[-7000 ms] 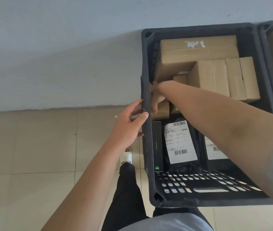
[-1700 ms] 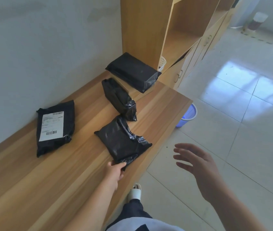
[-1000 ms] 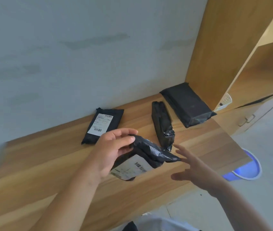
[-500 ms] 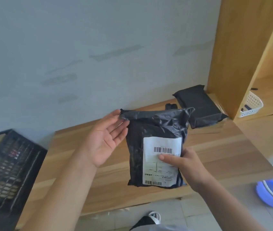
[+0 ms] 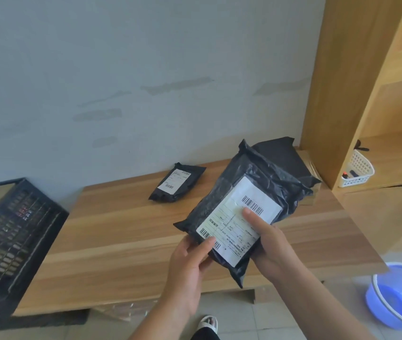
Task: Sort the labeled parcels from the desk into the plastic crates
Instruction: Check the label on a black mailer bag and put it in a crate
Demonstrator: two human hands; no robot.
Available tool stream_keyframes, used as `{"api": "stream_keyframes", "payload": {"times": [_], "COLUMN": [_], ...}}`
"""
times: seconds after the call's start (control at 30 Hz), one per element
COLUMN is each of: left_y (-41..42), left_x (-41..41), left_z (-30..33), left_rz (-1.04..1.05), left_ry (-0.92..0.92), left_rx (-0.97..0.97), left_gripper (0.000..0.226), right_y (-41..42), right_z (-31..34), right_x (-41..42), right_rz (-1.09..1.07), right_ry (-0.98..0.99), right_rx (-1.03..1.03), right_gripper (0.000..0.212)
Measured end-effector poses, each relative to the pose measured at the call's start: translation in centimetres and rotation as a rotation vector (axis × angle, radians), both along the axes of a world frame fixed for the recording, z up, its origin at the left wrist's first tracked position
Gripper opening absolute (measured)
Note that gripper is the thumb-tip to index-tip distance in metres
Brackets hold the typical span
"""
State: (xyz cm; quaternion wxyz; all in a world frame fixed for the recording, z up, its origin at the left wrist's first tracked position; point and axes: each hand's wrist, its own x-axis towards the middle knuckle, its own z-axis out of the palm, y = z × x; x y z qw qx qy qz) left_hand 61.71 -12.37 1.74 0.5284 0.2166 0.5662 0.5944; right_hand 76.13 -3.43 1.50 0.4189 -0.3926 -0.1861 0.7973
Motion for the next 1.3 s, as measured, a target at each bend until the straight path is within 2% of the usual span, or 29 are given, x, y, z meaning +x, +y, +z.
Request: {"api": "stream_keyframes", "payload": {"times": [0.07,0.17,0.23,0.3,0.33,0.4,0.5,0.57,0.63,0.73,0.93,1.13,1.23,1.3], "left_y": [0.2,0.2,0.5,0.8,0.9,1.1,1.3,1.5,1.6,1.7,1.7,1.5,0.5,-0.9], "left_x": [0.1,-0.6,-1.8,-3.5,-4.3,-5.8,-6.8,-6.8,-6.7,-6.5,-6.0,-5.8,-6.8,-7.0], "left_z": [0.7,1.9,2.8,4.1,4.9,6.4,8.1,8.9,9.6,10.7,11.9,12.4,11.3,9.6], "left_rz": [0.075,0.109,0.174,0.186,0.143,-0.025,-0.302,-0.422,-0.501,-0.577,-0.641,-0.65,-0.51,-0.329], "left_ry": [-0.011,0.105,0.253,0.498,0.638,0.867,1.021,1.101,1.141,1.154,1.135,1.132,1.074,0.844], "left_rx": [0.03,0.039,0.034,0.046,0.049,0.036,-0.004,-0.023,-0.006,0.028,0.065,0.08,0.113,0.153], "left_gripper": [0.052,0.044,0.036,0.037,0.039,0.044,0.049,0.052,0.053,0.054,0.055,0.054,0.089,0.104], "right_y": [-0.8,-1.8,-2.6,-3.2,-3.2,-2.7,-1.1,0.0,0.5,0.5,-0.6,-1.1,-1.3,-1.6], "right_z": [0.1,-0.4,-0.9,-1.1,-0.8,1.0,4.8,6.5,7.1,6.9,5.3,3.5,2.5,1.9], "right_x": [-0.2,0.7,1.8,3.0,3.7,4.9,5.7,5.4,5.0,4.8,5.1,5.6,5.8,5.9], "right_rz": [0.013,0.06,0.122,0.157,0.16,0.172,0.339,0.464,0.549,0.605,0.569,0.553,0.513,0.482], "right_ry": [-0.023,-0.067,-0.131,-0.278,-0.393,-0.66,-1.014,-1.155,-1.212,-1.213,-1.136,-0.96,-0.878,-0.772], "right_rx": [-0.022,-0.09,-0.137,-0.076,0.036,0.413,0.966,1.13,1.185,1.154,1.087,1.024,0.936,0.826], "right_gripper": [0.053,0.041,0.029,0.022,0.021,0.028,0.059,0.075,0.073,0.058,0.052,0.038,0.03,0.027]}}
